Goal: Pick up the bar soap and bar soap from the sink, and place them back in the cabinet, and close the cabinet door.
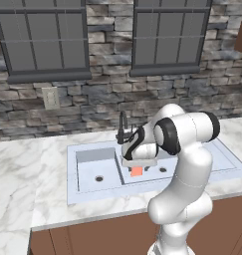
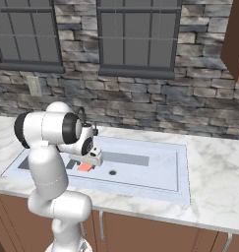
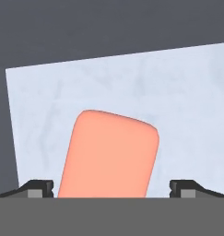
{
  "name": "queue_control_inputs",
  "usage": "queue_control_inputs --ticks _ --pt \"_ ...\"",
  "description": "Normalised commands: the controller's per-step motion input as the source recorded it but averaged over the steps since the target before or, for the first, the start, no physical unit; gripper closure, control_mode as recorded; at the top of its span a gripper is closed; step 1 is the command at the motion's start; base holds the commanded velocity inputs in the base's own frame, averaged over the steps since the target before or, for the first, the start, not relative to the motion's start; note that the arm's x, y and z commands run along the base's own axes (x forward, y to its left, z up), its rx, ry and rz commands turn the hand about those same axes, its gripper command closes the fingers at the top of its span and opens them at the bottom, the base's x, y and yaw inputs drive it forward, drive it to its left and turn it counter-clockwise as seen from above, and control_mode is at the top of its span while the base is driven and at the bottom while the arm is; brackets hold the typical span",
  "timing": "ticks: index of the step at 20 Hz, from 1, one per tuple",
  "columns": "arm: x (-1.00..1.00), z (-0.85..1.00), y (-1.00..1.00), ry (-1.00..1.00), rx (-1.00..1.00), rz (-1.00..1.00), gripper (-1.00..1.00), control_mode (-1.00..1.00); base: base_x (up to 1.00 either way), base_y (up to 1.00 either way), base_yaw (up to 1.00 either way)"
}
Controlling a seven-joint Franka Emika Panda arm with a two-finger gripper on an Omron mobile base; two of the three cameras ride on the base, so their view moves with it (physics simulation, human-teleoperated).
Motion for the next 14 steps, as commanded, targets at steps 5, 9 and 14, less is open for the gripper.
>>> queue_control_inputs --ticks 5,9,14 --pt "0.00 -0.10 0.00 0.00 0.00 0.00 -1.00 -1.00 0.00 0.00 0.00" --pt "0.00 -0.11 0.00 0.00 0.00 0.00 -1.00 -1.00 0.00 0.00 0.00" --pt "0.00 -0.15 0.00 0.00 0.00 0.00 -1.00 -1.00 0.00 0.00 0.00"
